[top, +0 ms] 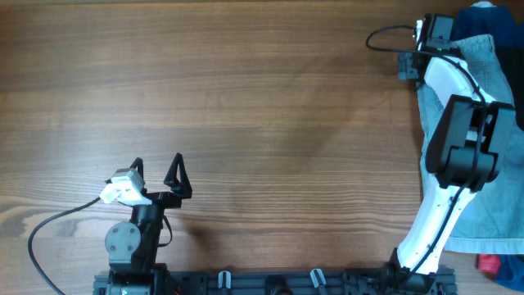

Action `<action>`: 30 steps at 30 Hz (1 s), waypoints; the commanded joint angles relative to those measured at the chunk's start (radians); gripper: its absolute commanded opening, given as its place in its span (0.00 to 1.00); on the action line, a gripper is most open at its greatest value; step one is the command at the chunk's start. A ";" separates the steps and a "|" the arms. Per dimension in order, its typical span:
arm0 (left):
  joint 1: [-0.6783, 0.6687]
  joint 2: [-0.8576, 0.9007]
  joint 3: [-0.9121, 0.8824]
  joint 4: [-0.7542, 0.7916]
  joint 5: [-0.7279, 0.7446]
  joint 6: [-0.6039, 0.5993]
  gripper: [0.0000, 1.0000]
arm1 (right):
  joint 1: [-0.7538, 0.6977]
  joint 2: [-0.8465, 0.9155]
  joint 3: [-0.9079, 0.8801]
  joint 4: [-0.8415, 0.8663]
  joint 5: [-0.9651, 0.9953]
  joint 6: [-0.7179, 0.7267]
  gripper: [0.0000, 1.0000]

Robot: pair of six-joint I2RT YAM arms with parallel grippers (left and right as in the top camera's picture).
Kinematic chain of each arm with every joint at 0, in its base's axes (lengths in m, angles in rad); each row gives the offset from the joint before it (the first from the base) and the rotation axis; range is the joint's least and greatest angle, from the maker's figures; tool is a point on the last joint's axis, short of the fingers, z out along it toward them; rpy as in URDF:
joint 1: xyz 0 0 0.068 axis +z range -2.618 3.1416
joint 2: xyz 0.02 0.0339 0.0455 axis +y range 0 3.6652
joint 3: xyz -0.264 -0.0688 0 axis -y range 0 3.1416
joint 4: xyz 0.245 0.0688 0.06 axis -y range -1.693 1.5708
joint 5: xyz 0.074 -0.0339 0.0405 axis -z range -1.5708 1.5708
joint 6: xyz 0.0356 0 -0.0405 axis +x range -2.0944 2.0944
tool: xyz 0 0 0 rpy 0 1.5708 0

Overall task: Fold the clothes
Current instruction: 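Reach the right gripper to the clothes pile and grasp the denim shorts waistband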

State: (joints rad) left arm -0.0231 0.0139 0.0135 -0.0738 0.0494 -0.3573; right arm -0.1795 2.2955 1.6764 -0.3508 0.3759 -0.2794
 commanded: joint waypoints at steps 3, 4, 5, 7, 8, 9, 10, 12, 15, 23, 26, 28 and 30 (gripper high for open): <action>0.008 -0.008 -0.008 0.000 -0.006 0.012 1.00 | 0.002 0.070 0.014 -0.003 0.053 -0.007 1.00; 0.008 -0.008 -0.008 0.000 -0.006 0.012 1.00 | 0.002 0.070 0.014 -0.003 0.049 -0.009 1.00; 0.008 -0.008 -0.008 0.000 -0.006 0.012 1.00 | 0.002 0.070 0.014 -0.001 0.049 -0.008 1.00; 0.008 -0.008 -0.008 0.000 -0.006 0.012 1.00 | 0.002 0.070 0.014 -0.002 0.050 -0.008 1.00; 0.008 -0.008 -0.008 0.000 -0.006 0.012 1.00 | 0.002 0.070 0.014 -0.004 0.050 -0.008 1.00; 0.008 -0.008 -0.008 0.000 -0.006 0.012 1.00 | 0.002 0.070 0.014 -0.005 0.050 -0.008 0.99; 0.008 -0.008 -0.008 0.000 -0.006 0.012 1.00 | 0.002 0.070 0.014 -0.005 0.050 -0.008 0.98; 0.008 -0.008 -0.008 0.000 -0.006 0.012 1.00 | 0.002 0.070 0.012 -0.006 0.050 -0.008 0.75; 0.008 -0.008 -0.008 0.000 -0.006 0.012 1.00 | 0.002 0.070 0.010 -0.011 0.050 -0.004 0.35; 0.008 -0.008 -0.008 0.000 -0.006 0.012 1.00 | 0.002 0.047 0.011 -0.025 0.077 0.051 0.04; 0.008 -0.008 -0.008 0.000 -0.006 0.012 1.00 | 0.002 -0.011 0.011 -0.026 0.084 0.101 0.04; 0.008 -0.008 -0.008 0.000 -0.006 0.012 1.00 | 0.005 -0.065 0.011 -0.032 0.056 0.127 0.04; 0.008 -0.008 -0.008 0.000 -0.006 0.012 1.00 | 0.018 -0.118 0.011 -0.042 0.042 0.142 0.04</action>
State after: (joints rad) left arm -0.0231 0.0139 0.0135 -0.0738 0.0494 -0.3573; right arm -0.1757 2.2875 1.6886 -0.3832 0.4362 -0.1978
